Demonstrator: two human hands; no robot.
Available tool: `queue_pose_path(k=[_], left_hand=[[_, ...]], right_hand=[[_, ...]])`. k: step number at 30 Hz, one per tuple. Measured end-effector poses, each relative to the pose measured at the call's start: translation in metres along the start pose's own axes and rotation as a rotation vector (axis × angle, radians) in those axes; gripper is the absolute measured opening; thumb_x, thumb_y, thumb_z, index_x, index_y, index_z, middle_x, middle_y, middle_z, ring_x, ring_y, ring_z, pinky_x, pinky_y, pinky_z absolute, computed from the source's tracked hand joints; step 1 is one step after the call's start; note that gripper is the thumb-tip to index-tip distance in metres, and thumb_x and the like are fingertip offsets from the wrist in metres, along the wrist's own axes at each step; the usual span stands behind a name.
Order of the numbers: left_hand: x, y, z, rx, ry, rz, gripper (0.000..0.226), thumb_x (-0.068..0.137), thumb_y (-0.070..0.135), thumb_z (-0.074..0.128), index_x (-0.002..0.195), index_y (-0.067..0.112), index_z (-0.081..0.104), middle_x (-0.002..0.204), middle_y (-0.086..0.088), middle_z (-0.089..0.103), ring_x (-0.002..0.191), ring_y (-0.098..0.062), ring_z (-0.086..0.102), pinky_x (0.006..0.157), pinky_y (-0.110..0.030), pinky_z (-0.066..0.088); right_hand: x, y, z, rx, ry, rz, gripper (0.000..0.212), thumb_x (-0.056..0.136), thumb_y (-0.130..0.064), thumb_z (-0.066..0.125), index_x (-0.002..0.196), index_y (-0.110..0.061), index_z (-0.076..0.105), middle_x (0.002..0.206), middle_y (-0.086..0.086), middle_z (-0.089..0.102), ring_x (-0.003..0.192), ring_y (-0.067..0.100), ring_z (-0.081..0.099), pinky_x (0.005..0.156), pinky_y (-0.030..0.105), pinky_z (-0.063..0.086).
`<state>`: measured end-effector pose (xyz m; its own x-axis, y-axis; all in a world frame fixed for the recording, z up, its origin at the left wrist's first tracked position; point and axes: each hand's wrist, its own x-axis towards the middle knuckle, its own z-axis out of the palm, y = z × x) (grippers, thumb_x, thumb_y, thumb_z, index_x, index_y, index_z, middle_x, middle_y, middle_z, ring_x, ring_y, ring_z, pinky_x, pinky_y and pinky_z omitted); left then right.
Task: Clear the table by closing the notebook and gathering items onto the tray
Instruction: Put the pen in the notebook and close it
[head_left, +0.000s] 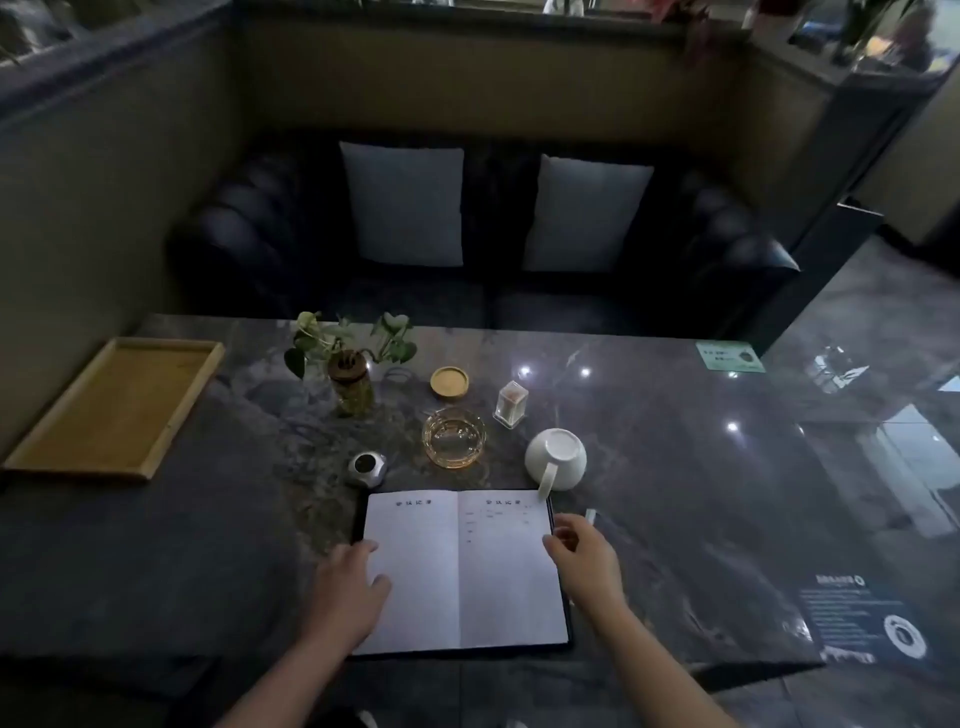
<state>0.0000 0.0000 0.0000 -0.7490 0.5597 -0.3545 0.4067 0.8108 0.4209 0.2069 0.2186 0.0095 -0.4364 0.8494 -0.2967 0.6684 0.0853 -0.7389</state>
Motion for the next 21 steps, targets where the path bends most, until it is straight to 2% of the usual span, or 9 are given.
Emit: queue_pose_path(k=[4, 6, 8, 9, 11, 13, 15, 18, 21], left_hand=[[0.001, 0.007, 0.001, -0.016, -0.002, -0.052, 0.053, 0.087, 0.032, 0.058, 0.138, 0.022, 0.046, 0.139, -0.009, 0.047, 0.124, -0.026, 0.048, 0.100, -0.036, 0.038], [0.001, 0.009, 0.004, -0.063, -0.019, -0.099, 0.055, 0.086, 0.031, 0.060, 0.138, 0.021, 0.046, 0.139, -0.012, 0.046, 0.124, -0.029, 0.048, 0.101, -0.037, 0.038], [0.003, 0.010, 0.004, -0.129, -0.026, -0.146, 0.058, 0.085, 0.029, 0.061, 0.139, 0.018, 0.045, 0.140, -0.015, 0.044, 0.123, -0.032, 0.048, 0.102, -0.038, 0.039], [0.004, 0.011, 0.005, -0.156, -0.031, -0.171, 0.060, 0.085, 0.029, 0.062, 0.140, 0.017, 0.044, 0.140, -0.016, 0.043, 0.123, -0.033, 0.048, 0.103, -0.039, 0.040], [0.006, 0.012, 0.005, -0.206, -0.029, -0.208, 0.062, 0.084, 0.027, 0.063, 0.141, 0.016, 0.043, 0.139, -0.017, 0.044, 0.123, -0.034, 0.048, 0.102, -0.041, 0.042], [0.008, 0.013, 0.005, -0.274, -0.023, -0.231, 0.061, 0.082, 0.025, 0.064, 0.139, 0.014, 0.045, 0.135, -0.017, 0.047, 0.118, -0.035, 0.051, 0.098, -0.042, 0.045], [0.009, 0.013, 0.005, -0.327, -0.012, -0.267, 0.061, 0.083, 0.023, 0.063, 0.139, 0.012, 0.043, 0.134, -0.018, 0.050, 0.116, -0.036, 0.052, 0.095, -0.042, 0.045], [0.012, 0.011, 0.004, -0.321, 0.002, -0.306, 0.065, 0.084, 0.024, 0.063, 0.143, 0.009, 0.040, 0.137, -0.019, 0.051, 0.121, -0.038, 0.050, 0.097, -0.042, 0.042], [0.015, 0.008, 0.003, -0.354, 0.002, -0.312, 0.059, 0.084, 0.023, 0.062, 0.138, 0.006, 0.045, 0.132, -0.019, 0.057, 0.117, -0.038, 0.054, 0.096, -0.044, 0.046]], right_hand=[[0.003, -0.001, 0.007, -0.084, -0.052, 0.053, 0.030, 0.090, -0.024, 0.063, 0.120, -0.023, 0.062, 0.085, -0.021, 0.061, 0.076, -0.002, 0.057, 0.058, 0.017, 0.040], [0.005, -0.001, 0.011, -0.122, -0.092, 0.085, 0.039, 0.091, -0.025, 0.061, 0.130, -0.021, 0.058, 0.101, -0.011, 0.068, 0.087, 0.009, 0.063, 0.064, 0.023, 0.047], [0.008, 0.001, 0.015, -0.153, -0.110, 0.112, 0.049, 0.093, -0.025, 0.059, 0.141, -0.018, 0.050, 0.128, 0.002, 0.064, 0.109, 0.022, 0.062, 0.078, 0.029, 0.049], [0.009, 0.002, 0.016, -0.157, -0.110, 0.117, 0.051, 0.093, -0.024, 0.059, 0.142, -0.017, 0.048, 0.132, 0.005, 0.062, 0.113, 0.025, 0.060, 0.081, 0.030, 0.048], [0.011, 0.001, 0.018, -0.149, -0.095, 0.121, 0.044, 0.091, -0.021, 0.058, 0.135, -0.016, 0.053, 0.126, 0.004, 0.065, 0.105, 0.025, 0.062, 0.076, 0.030, 0.048], [0.014, 0.001, 0.019, -0.122, -0.063, 0.129, 0.024, 0.089, -0.016, 0.057, 0.112, -0.017, 0.062, 0.105, 0.001, 0.070, 0.083, 0.016, 0.062, 0.065, 0.031, 0.049], [0.016, 0.000, 0.020, -0.119, -0.039, 0.148, 0.011, 0.087, -0.013, 0.056, 0.096, -0.017, 0.061, 0.089, -0.001, 0.068, 0.069, 0.009, 0.055, 0.059, 0.026, 0.045], [0.015, -0.001, 0.020, -0.112, -0.027, 0.165, 0.011, 0.086, -0.011, 0.058, 0.096, -0.014, 0.059, 0.083, -0.002, 0.062, 0.066, 0.010, 0.050, 0.052, 0.023, 0.038], [0.014, -0.002, 0.019, -0.099, -0.014, 0.180, 0.012, 0.086, -0.012, 0.062, 0.095, -0.017, 0.055, 0.079, -0.005, 0.054, 0.073, 0.015, 0.052, 0.053, 0.024, 0.035]])
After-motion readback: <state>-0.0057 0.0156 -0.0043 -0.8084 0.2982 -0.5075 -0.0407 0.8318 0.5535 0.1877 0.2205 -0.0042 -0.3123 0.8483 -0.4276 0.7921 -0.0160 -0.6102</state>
